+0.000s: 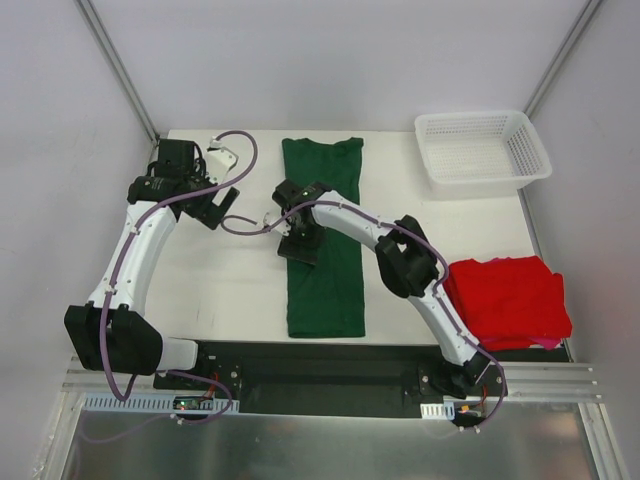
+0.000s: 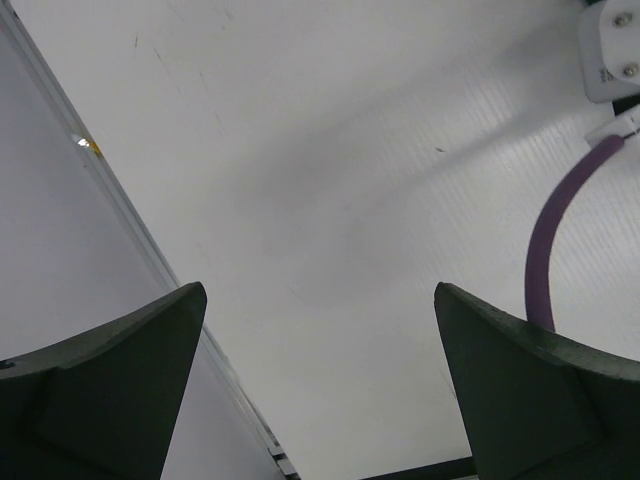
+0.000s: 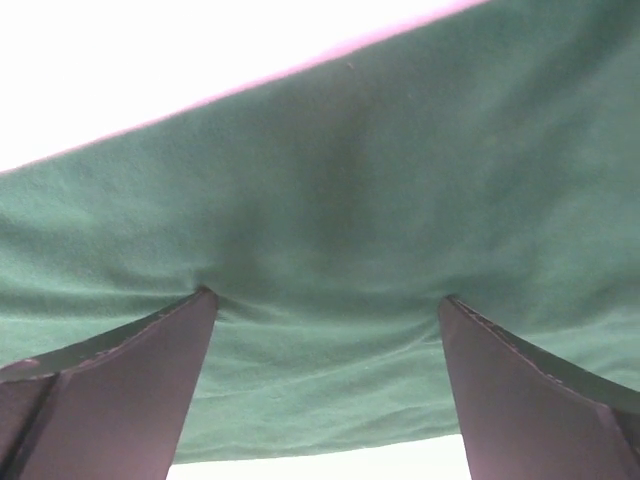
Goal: Fold and stack the t-shirts
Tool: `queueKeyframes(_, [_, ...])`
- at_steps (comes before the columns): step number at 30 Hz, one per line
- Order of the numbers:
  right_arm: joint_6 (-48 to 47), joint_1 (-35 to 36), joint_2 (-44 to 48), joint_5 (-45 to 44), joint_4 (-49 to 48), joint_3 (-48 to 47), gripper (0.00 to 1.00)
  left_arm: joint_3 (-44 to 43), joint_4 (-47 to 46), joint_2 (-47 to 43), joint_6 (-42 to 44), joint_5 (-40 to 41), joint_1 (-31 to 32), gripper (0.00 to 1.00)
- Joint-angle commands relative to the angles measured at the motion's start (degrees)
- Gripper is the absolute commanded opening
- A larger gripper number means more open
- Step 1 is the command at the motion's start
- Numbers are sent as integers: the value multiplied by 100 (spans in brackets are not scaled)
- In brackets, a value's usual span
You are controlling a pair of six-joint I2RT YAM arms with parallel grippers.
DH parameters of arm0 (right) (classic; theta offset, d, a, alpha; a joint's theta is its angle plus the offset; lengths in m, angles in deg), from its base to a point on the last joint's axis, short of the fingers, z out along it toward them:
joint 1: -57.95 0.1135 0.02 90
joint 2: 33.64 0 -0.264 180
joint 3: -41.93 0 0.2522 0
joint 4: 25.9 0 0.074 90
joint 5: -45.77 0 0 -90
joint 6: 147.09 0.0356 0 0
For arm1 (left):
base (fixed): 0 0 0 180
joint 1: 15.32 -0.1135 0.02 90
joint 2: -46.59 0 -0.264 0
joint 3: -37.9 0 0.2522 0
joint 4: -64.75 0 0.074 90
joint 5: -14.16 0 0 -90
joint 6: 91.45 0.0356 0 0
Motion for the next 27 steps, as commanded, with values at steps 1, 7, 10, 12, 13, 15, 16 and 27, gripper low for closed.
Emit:
queueKeyframes(1, [140,-148,-177,-232,-540,-545,97,-193,21,-156,-4,-137,93,99])
queueKeyframes(7, [17,-228,-274,-285,-462,-573,97,-193,21,-174,5,-119,129,99])
queueKeyframes(10, [60,-227,24,-223,-470,-292,97,-114,21,-209,49,-102,155,99])
queueKeyframes(12, [113,-236,356,-144,-462,-2,97,-9,30,-235,93,-75,164,99])
queueKeyframes(13, [140,-228,481,-118,-470,86,97,44,30,-253,163,-66,164,99])
queueKeyframes(15, [192,-227,927,-73,-392,280,97,228,30,-288,216,-31,164,99])
queueKeyframes(16, [219,-227,1104,-65,-269,324,97,290,30,-279,199,12,164,99])
queueKeyframes(27, [894,-929,3091,918,198,1255,97,554,372,-323,-899,-1120,164,99])
